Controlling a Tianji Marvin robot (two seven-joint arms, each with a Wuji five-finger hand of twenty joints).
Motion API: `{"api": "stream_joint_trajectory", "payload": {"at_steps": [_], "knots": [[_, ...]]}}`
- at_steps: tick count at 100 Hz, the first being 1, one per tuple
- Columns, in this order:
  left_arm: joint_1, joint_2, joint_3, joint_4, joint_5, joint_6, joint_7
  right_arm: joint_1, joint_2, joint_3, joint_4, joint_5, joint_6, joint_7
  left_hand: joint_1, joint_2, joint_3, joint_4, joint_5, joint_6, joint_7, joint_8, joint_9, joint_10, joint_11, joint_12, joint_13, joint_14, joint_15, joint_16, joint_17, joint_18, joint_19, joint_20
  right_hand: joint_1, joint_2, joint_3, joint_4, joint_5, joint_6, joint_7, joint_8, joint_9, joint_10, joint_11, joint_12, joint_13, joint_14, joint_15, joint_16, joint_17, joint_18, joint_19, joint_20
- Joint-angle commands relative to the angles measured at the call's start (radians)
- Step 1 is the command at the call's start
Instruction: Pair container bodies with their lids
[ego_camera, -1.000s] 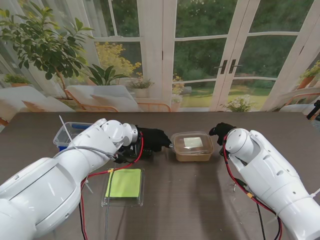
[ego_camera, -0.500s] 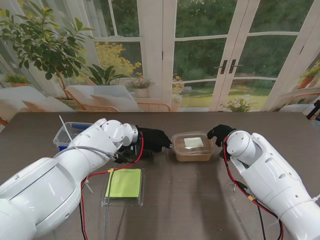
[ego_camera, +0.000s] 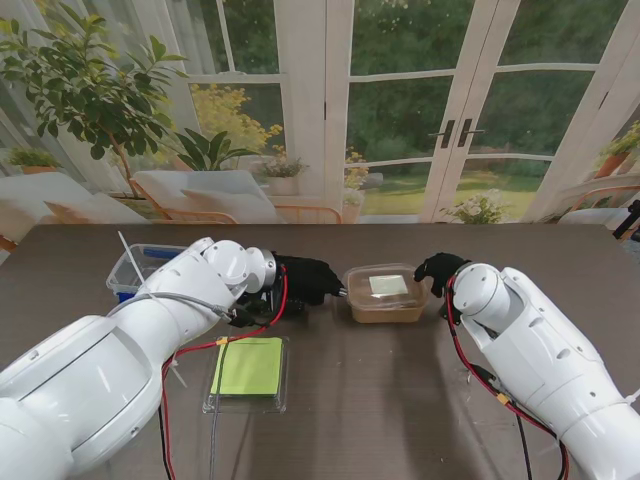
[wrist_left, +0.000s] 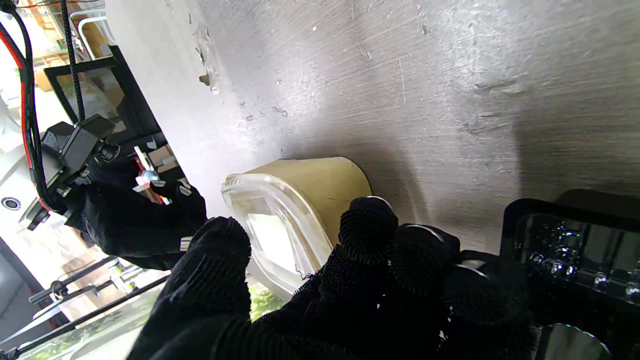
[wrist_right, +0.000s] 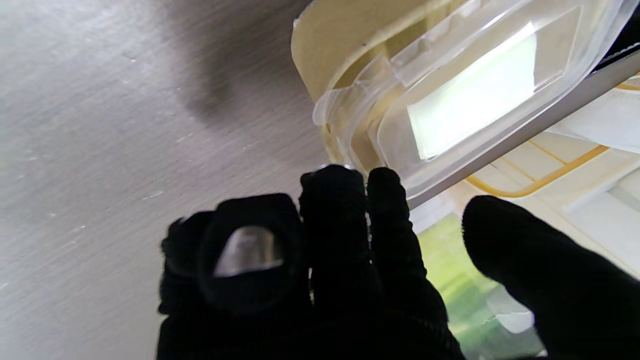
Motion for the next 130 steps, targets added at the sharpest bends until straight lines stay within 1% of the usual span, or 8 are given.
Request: {"api": "stream_joint_trajectory", "payload": {"at_steps": [1, 32, 59, 88, 102, 118, 130], "knots": [[-0.001, -0.005, 0.000, -0.003, 0.000, 0.005, -0.020, -0.012, 0.001, 0.001, -0.004, -0.005, 0.005, 0.011, 0.014, 0.034, -0.027, -0.003, -0.005, -0.006, -0.012, -0.005, 0.003, 0.032, -0.003, -0.006, 0.005, 0.074, 0.002, 0.019, -0.024, -0.052, -0.011, 0.021, 0.008, -0.017, 0.034, 0.011, -0.003, 0.043, -0.002, -0.001, 0.041, 0.028, 0.007, 0.002, 0.031, 0.053, 0.032, 0.011, 0.160, 0.020, 0.013, 0.021], [0.000, -0.004, 0.005, -0.004, 0.004, 0.014, -0.021, -0.016, 0.003, 0.006, -0.013, -0.014, 0.015, 0.011, 0.018, 0.035, -0.033, -0.002, -0.009, -0.005, -0.013, -0.005, 0.003, 0.031, -0.003, -0.005, 0.006, 0.074, 0.003, 0.019, -0.025, -0.052, -0.012, 0.021, 0.005, -0.015, 0.033, 0.011, -0.016, 0.050, 0.009, 0.006, 0.041, 0.030, 0.006, 0.002, 0.031, 0.054, 0.030, 0.010, 0.160, 0.020, 0.013, 0.021], [0.001, -0.002, 0.006, -0.004, 0.005, 0.009, -0.022, -0.018, 0.003, 0.014, -0.017, -0.015, 0.013, 0.008, 0.020, 0.038, -0.037, -0.002, -0.007, -0.006, -0.013, -0.005, 0.004, 0.031, -0.002, -0.005, 0.006, 0.074, 0.003, 0.020, -0.027, -0.051, -0.012, 0.022, 0.005, -0.015, 0.032, 0.011, -0.021, 0.049, 0.013, 0.008, 0.040, 0.031, 0.006, 0.002, 0.031, 0.056, 0.030, 0.011, 0.158, 0.021, 0.012, 0.020], [0.001, 0.000, 0.007, -0.004, 0.008, 0.003, -0.016, -0.022, 0.001, 0.028, -0.021, 0.004, 0.000, 0.006, 0.023, 0.038, -0.042, -0.001, -0.004, -0.008, -0.012, -0.005, 0.005, 0.031, -0.001, -0.005, 0.007, 0.072, 0.004, 0.020, -0.025, -0.053, -0.011, 0.023, 0.008, -0.015, 0.029, 0.009, -0.023, 0.043, 0.017, 0.011, 0.040, 0.033, 0.005, 0.003, 0.030, 0.060, 0.029, 0.010, 0.153, 0.022, 0.009, 0.020], [0.001, 0.001, 0.009, -0.004, 0.010, 0.001, -0.013, -0.028, -0.002, 0.038, -0.027, 0.017, -0.008, -0.003, 0.024, 0.040, -0.044, -0.001, -0.003, -0.008, -0.011, -0.005, 0.005, 0.030, -0.001, -0.005, 0.008, 0.072, 0.005, 0.019, -0.025, -0.053, -0.010, 0.024, 0.008, -0.018, 0.029, 0.008, -0.016, 0.036, 0.017, 0.011, 0.039, 0.033, 0.005, 0.003, 0.030, 0.060, 0.030, 0.010, 0.153, 0.022, 0.008, 0.021], [0.003, 0.002, 0.009, -0.004, 0.011, -0.006, -0.005, -0.032, -0.010, 0.055, -0.028, 0.024, -0.015, -0.030, 0.026, 0.039, -0.047, -0.001, 0.000, -0.010, -0.010, -0.004, 0.007, 0.028, 0.001, -0.005, 0.010, 0.071, 0.006, 0.019, -0.022, -0.053, -0.009, 0.024, 0.010, -0.024, 0.032, 0.007, -0.005, 0.031, 0.012, 0.007, 0.042, 0.036, 0.005, 0.003, 0.030, 0.061, 0.033, 0.012, 0.154, 0.025, 0.009, 0.021], [0.002, 0.001, 0.006, -0.004, 0.011, -0.019, 0.004, -0.022, -0.014, 0.054, -0.016, 0.012, -0.008, -0.054, 0.026, 0.039, -0.048, -0.001, 0.002, -0.012, -0.009, -0.004, 0.010, 0.026, 0.003, -0.004, 0.015, 0.068, 0.009, 0.019, -0.017, -0.053, -0.006, 0.024, 0.008, -0.025, 0.033, 0.006, -0.014, 0.042, 0.002, 0.003, 0.043, 0.035, 0.005, 0.003, 0.030, 0.060, 0.034, 0.013, 0.157, 0.027, 0.009, 0.022]]}}
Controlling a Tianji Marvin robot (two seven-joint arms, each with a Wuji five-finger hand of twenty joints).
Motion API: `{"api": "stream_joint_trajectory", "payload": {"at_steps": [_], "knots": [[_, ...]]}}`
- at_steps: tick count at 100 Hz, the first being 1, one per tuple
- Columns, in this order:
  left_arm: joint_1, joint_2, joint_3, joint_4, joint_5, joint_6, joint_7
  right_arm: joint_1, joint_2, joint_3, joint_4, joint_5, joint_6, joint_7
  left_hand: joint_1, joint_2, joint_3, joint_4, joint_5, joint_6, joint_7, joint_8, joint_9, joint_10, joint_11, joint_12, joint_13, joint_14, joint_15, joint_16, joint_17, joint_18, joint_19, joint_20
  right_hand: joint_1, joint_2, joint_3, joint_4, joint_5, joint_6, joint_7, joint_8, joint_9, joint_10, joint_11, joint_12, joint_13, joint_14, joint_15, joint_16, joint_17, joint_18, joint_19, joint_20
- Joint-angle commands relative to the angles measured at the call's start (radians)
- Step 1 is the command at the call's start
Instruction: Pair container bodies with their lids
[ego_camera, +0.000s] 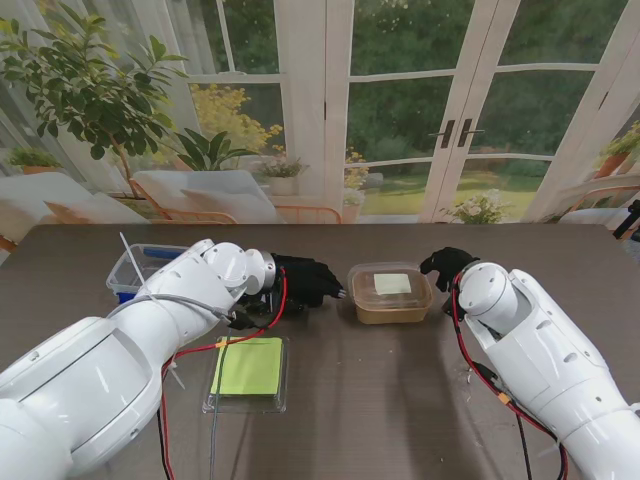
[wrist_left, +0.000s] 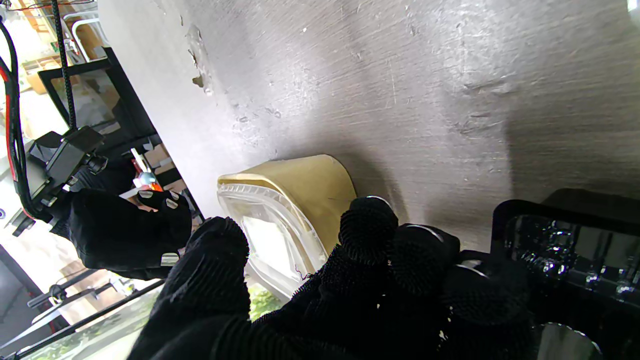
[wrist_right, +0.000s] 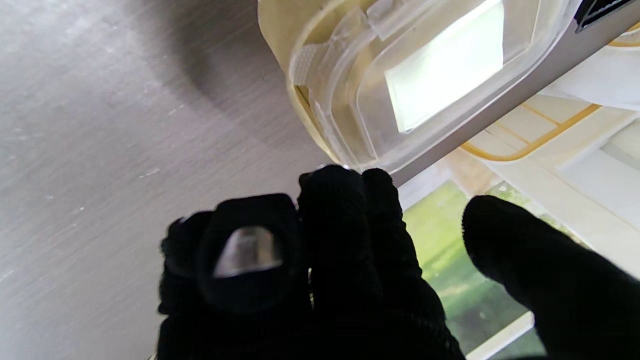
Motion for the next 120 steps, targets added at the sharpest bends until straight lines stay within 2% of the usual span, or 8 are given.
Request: {"api": "stream_joint_trajectory", "payload": {"at_steps": [1, 24, 51, 89, 120], "knots": [[-0.002, -0.001, -0.003, -0.004, -0.001, -0.009, -0.013, 0.009, -0.007, -0.005, 0.006, -0.016, 0.003, 0.006, 0.025, 0.029, -0.023, -0.001, 0.003, -0.012, -0.009, -0.005, 0.010, 0.025, 0.004, -0.004, 0.016, 0.068, 0.010, 0.018, -0.016, -0.053, -0.006, 0.023, 0.007, -0.025, 0.033, 0.006, -0.010, -0.006, -0.004, 0.001, 0.043, 0.026, 0.005, 0.003, 0.030, 0.058, 0.033, 0.013, 0.157, 0.025, 0.010, 0.022], [-0.003, -0.004, -0.005, -0.004, -0.004, -0.027, -0.007, 0.055, -0.008, -0.044, 0.074, -0.047, 0.042, 0.004, 0.027, 0.029, -0.024, -0.001, 0.010, -0.019, -0.007, -0.004, 0.014, 0.024, 0.008, -0.003, 0.021, 0.067, 0.013, 0.017, -0.009, -0.052, -0.001, 0.022, -0.001, -0.019, 0.027, 0.007, -0.081, 0.034, 0.028, 0.020, 0.032, 0.022, 0.004, 0.004, 0.031, 0.056, 0.028, 0.008, 0.151, 0.021, 0.009, 0.024], [-0.001, -0.008, -0.004, -0.003, -0.009, -0.021, -0.017, 0.087, -0.010, -0.076, 0.125, -0.047, 0.056, 0.014, 0.027, 0.030, -0.025, 0.000, 0.009, -0.016, -0.008, -0.004, 0.013, 0.027, 0.007, -0.004, 0.020, 0.067, 0.014, 0.016, -0.010, -0.050, -0.001, 0.020, -0.005, -0.010, 0.015, 0.006, -0.109, 0.039, 0.056, 0.033, 0.023, 0.021, 0.008, 0.004, 0.031, 0.055, 0.025, 0.005, 0.148, 0.019, 0.010, 0.024], [-0.001, -0.014, -0.003, -0.003, -0.014, -0.013, -0.028, 0.092, -0.004, -0.100, 0.135, -0.028, 0.053, 0.055, 0.029, 0.031, -0.027, 0.000, 0.008, -0.015, -0.008, -0.004, 0.011, 0.028, 0.005, -0.004, 0.017, 0.069, 0.012, 0.015, -0.011, -0.049, -0.002, 0.019, -0.009, 0.000, 0.003, 0.008, -0.103, 0.044, 0.064, 0.034, 0.026, 0.020, 0.011, 0.001, 0.031, 0.053, 0.029, 0.005, 0.148, 0.016, 0.012, 0.024], [-0.003, -0.017, -0.004, -0.003, -0.018, -0.009, -0.036, 0.073, -0.003, -0.087, 0.112, -0.011, 0.058, 0.064, 0.031, 0.032, -0.030, 0.000, 0.010, -0.015, -0.008, -0.003, 0.012, 0.027, 0.005, -0.004, 0.017, 0.069, 0.012, 0.016, -0.011, -0.049, -0.002, 0.019, -0.007, 0.000, 0.005, 0.009, -0.092, 0.049, 0.062, 0.031, 0.032, 0.022, 0.012, 0.000, 0.031, 0.053, 0.034, 0.007, 0.152, 0.019, 0.012, 0.024]]}}
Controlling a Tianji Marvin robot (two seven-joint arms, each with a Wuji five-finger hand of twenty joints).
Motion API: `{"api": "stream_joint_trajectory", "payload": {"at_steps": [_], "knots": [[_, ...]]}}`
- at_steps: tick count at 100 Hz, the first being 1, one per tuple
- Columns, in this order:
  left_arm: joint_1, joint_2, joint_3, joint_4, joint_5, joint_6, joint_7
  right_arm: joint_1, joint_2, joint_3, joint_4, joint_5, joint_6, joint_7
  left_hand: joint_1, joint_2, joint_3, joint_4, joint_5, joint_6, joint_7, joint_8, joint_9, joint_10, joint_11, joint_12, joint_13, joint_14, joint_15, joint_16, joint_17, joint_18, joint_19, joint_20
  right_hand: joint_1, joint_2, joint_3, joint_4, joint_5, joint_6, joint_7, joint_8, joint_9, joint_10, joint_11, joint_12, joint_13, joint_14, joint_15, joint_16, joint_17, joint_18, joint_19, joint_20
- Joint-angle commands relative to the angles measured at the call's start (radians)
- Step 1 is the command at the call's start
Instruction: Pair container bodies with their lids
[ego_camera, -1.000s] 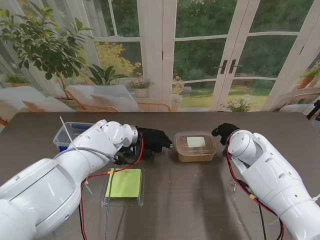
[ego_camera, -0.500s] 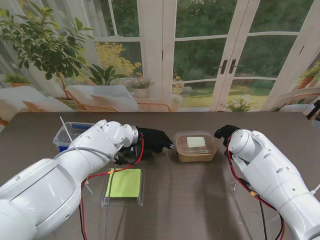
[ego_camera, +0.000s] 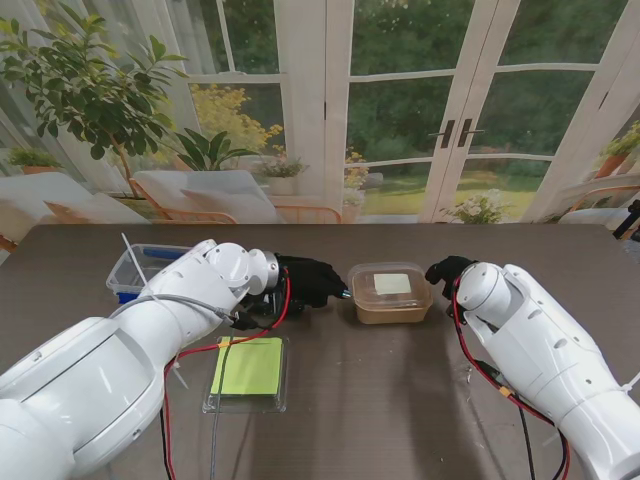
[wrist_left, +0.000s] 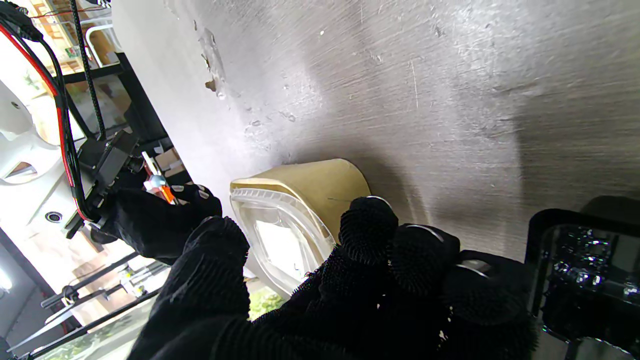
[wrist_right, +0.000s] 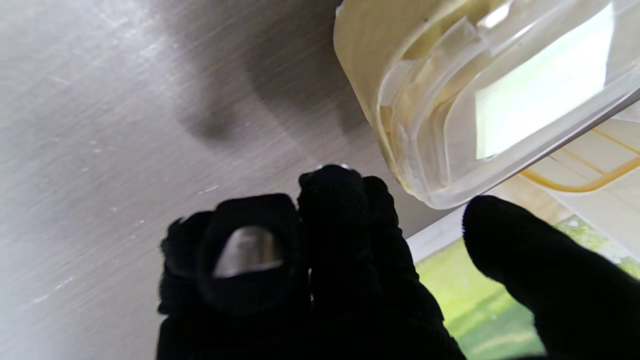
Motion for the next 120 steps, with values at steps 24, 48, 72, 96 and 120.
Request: {"api": "stream_joint_trajectory", "payload": {"at_steps": [24, 48, 72, 96, 120], "knots": [[-0.004, -0.011, -0.002, -0.003, -0.006, 0.004, -0.028, -0.021, -0.001, 0.015, -0.024, 0.015, -0.006, 0.018, 0.031, 0.032, -0.020, 0.000, 0.001, -0.007, -0.007, -0.003, 0.011, 0.028, 0.005, -0.004, 0.016, 0.070, 0.011, 0.016, -0.011, -0.049, -0.002, 0.018, -0.005, 0.000, 0.006, 0.008, -0.012, 0.011, 0.015, 0.009, 0.034, 0.024, 0.012, -0.001, 0.030, 0.058, 0.035, 0.008, 0.152, 0.021, 0.012, 0.024], [-0.004, -0.012, -0.001, -0.003, -0.007, -0.002, -0.028, -0.030, -0.003, 0.025, -0.032, 0.024, -0.010, 0.012, 0.032, 0.033, -0.022, 0.000, 0.001, -0.007, -0.007, -0.003, 0.012, 0.028, 0.004, -0.004, 0.016, 0.070, 0.011, 0.016, -0.013, -0.049, -0.003, 0.019, -0.005, 0.000, 0.007, 0.008, -0.009, 0.010, 0.013, 0.008, 0.034, 0.026, 0.011, -0.001, 0.030, 0.056, 0.034, 0.008, 0.151, 0.023, 0.011, 0.024], [-0.004, -0.014, -0.001, -0.003, -0.010, -0.002, -0.031, -0.040, -0.002, 0.035, -0.048, 0.025, -0.014, 0.012, 0.034, 0.033, -0.023, 0.000, 0.002, -0.006, -0.007, -0.003, 0.012, 0.031, 0.003, -0.005, 0.015, 0.073, 0.009, 0.016, -0.014, -0.049, -0.004, 0.019, -0.005, 0.001, 0.006, 0.008, -0.008, 0.010, 0.011, 0.007, 0.035, 0.027, 0.011, -0.001, 0.030, 0.058, 0.034, 0.009, 0.151, 0.023, 0.011, 0.024], [-0.005, -0.018, 0.000, -0.003, -0.013, -0.006, -0.033, -0.045, -0.001, 0.043, -0.056, 0.023, -0.014, 0.011, 0.035, 0.034, -0.025, 0.000, 0.003, -0.007, -0.006, -0.003, 0.012, 0.028, 0.003, -0.004, 0.015, 0.071, 0.009, 0.016, -0.014, -0.049, -0.004, 0.019, -0.004, 0.001, 0.006, 0.008, -0.006, 0.012, 0.010, 0.006, 0.036, 0.026, 0.011, -0.001, 0.030, 0.058, 0.035, 0.009, 0.151, 0.023, 0.012, 0.024], [-0.005, -0.018, 0.002, -0.003, -0.013, -0.008, -0.032, -0.053, 0.002, 0.055, -0.068, 0.019, -0.011, 0.012, 0.035, 0.034, -0.026, 0.000, 0.003, -0.009, -0.007, -0.003, 0.012, 0.029, 0.003, -0.004, 0.015, 0.071, 0.009, 0.016, -0.014, -0.049, -0.004, 0.019, -0.005, 0.001, 0.005, 0.008, -0.005, 0.011, 0.009, 0.006, 0.036, 0.027, 0.011, -0.001, 0.030, 0.062, 0.035, 0.009, 0.151, 0.024, 0.012, 0.024]]}}
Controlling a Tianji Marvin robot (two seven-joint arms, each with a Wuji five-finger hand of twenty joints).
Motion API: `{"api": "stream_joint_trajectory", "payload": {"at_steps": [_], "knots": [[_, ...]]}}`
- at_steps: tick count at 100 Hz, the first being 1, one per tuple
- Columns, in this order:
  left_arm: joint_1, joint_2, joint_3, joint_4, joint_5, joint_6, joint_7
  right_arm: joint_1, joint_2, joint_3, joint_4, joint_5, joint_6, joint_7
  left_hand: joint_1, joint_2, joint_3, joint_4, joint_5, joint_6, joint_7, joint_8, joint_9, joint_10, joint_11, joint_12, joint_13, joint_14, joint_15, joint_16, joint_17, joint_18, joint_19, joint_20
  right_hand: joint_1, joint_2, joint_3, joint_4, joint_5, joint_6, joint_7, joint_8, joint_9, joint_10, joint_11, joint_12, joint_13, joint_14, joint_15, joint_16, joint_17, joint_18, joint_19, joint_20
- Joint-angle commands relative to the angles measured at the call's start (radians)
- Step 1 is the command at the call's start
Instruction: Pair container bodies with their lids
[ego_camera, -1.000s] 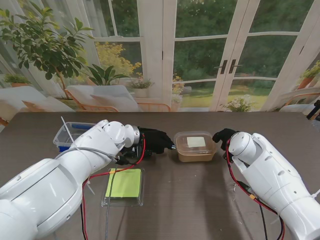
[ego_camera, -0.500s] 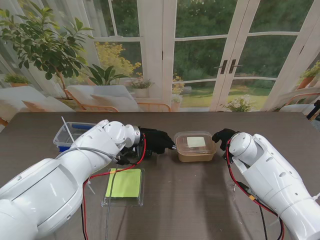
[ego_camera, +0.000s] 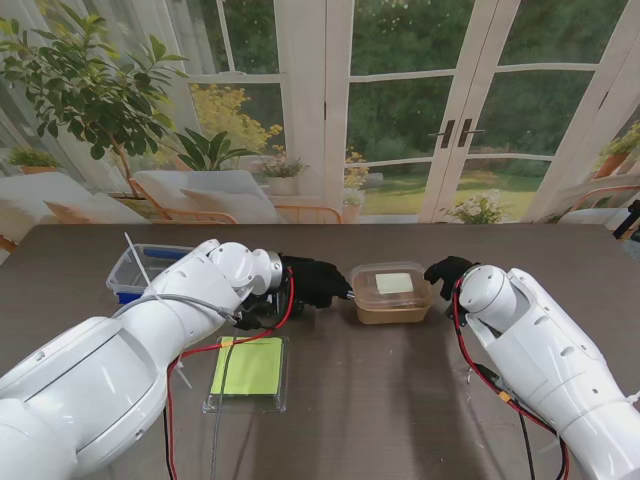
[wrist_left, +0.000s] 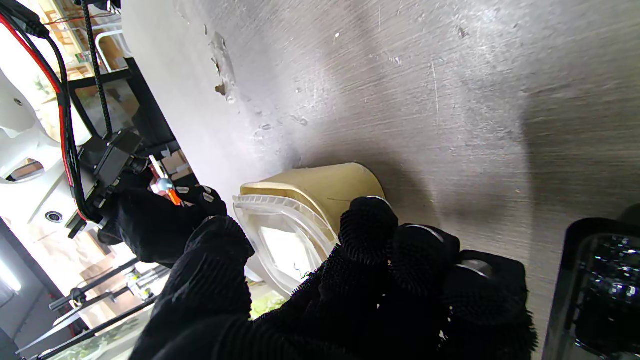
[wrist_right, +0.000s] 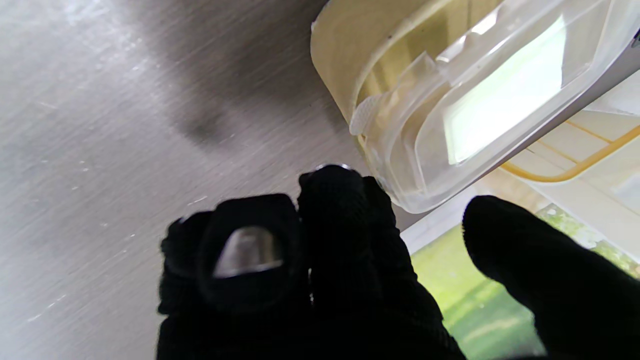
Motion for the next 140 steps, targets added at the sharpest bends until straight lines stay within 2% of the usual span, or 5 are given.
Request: {"api": "stream_joint_trajectory", "payload": {"at_steps": [1, 75, 101, 116, 140], "knots": [[-0.004, -0.007, 0.000, -0.003, -0.002, -0.003, -0.020, -0.008, 0.000, 0.003, -0.013, -0.004, -0.001, 0.014, 0.024, 0.034, -0.021, 0.000, 0.002, -0.010, -0.006, -0.003, 0.012, 0.029, 0.003, -0.004, 0.015, 0.071, 0.009, 0.016, -0.014, -0.049, -0.004, 0.019, -0.004, 0.001, 0.006, 0.008, -0.006, -0.007, 0.009, 0.006, 0.036, 0.027, 0.011, 0.000, 0.030, 0.062, 0.034, 0.009, 0.151, 0.023, 0.012, 0.024], [-0.003, -0.002, 0.016, -0.004, 0.011, 0.006, -0.019, -0.027, 0.003, 0.027, -0.007, -0.021, -0.003, 0.003, 0.026, 0.037, -0.026, 0.001, 0.008, -0.010, -0.005, -0.002, 0.011, 0.027, 0.003, -0.004, 0.014, 0.071, 0.009, 0.016, -0.015, -0.049, -0.005, 0.019, -0.001, -0.004, 0.009, 0.008, -0.009, -0.006, 0.009, 0.006, 0.036, 0.029, 0.010, 0.000, 0.030, 0.062, 0.033, 0.009, 0.149, 0.025, 0.012, 0.025], [0.001, 0.010, 0.018, -0.004, 0.026, 0.010, 0.001, -0.041, 0.003, 0.036, -0.041, -0.072, -0.013, -0.033, 0.027, 0.036, -0.028, 0.001, 0.008, -0.014, -0.005, -0.002, 0.012, 0.026, 0.004, -0.004, 0.017, 0.069, 0.010, 0.016, -0.015, -0.050, -0.005, 0.019, -0.005, -0.013, 0.008, 0.006, -0.017, -0.015, 0.008, 0.006, 0.032, 0.028, 0.009, -0.001, 0.030, 0.060, 0.032, 0.008, 0.150, 0.024, 0.013, 0.025], [0.002, 0.018, 0.019, -0.005, 0.037, 0.009, 0.018, -0.058, 0.003, 0.045, -0.071, -0.105, -0.037, -0.059, 0.027, 0.036, -0.028, 0.001, 0.013, -0.017, -0.003, -0.002, 0.011, 0.027, 0.004, -0.004, 0.016, 0.069, 0.010, 0.016, -0.016, -0.050, -0.005, 0.019, -0.003, -0.026, 0.010, 0.004, -0.015, -0.047, 0.010, 0.007, 0.026, 0.022, 0.007, 0.000, 0.031, 0.051, 0.028, 0.005, 0.150, 0.024, 0.013, 0.025], [0.004, 0.025, 0.009, -0.006, 0.054, -0.043, 0.103, -0.084, 0.002, 0.064, -0.108, -0.106, -0.100, -0.077, 0.032, 0.026, -0.025, 0.001, 0.067, -0.063, 0.015, 0.005, 0.009, 0.023, -0.011, -0.013, 0.017, 0.067, 0.005, 0.012, -0.005, -0.056, 0.000, 0.016, 0.009, -0.055, 0.027, -0.004, 0.105, -0.122, -0.014, -0.008, 0.024, 0.020, -0.005, -0.008, 0.032, 0.040, 0.018, 0.001, 0.153, 0.018, 0.012, 0.021]]}}
